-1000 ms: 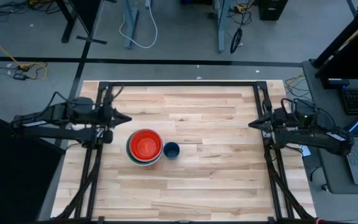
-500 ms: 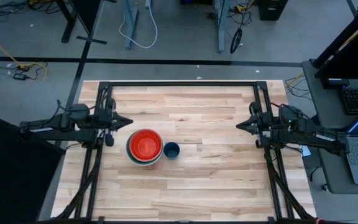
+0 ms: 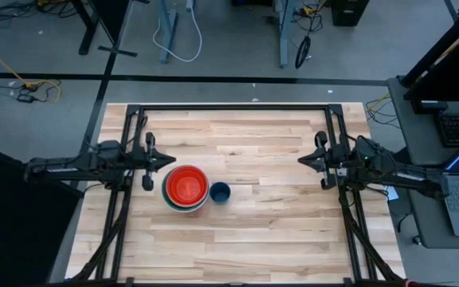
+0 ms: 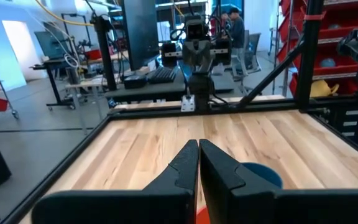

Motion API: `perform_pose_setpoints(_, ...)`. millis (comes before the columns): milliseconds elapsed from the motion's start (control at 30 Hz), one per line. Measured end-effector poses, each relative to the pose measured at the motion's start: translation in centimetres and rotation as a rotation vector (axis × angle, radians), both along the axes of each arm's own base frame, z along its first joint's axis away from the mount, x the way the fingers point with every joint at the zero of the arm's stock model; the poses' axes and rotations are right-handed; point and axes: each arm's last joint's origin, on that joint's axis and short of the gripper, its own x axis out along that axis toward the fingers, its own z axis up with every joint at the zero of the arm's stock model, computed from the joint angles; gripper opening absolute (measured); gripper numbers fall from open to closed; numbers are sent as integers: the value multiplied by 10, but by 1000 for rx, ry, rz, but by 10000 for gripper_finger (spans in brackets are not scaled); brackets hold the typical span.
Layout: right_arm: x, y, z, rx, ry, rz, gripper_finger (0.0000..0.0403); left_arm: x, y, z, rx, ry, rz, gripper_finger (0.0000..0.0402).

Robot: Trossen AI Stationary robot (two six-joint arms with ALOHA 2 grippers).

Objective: Nest bowls inside each other
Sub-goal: Return to Home Position

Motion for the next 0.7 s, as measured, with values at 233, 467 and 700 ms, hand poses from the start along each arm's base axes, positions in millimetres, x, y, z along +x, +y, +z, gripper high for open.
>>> perform_pose_setpoints(233,8,-2,1,3,-20,-16,0,2,0,-12,-13,-28,0,0)
perform_pose_setpoints(467,19,-5,-4,25,27,-15,0,3,-1,-17,-57,-12,-49,0)
perform_pose_setpoints(700,28,-7,-7,28,47,-10,0,2,-2,-26,-67,78,-70,0)
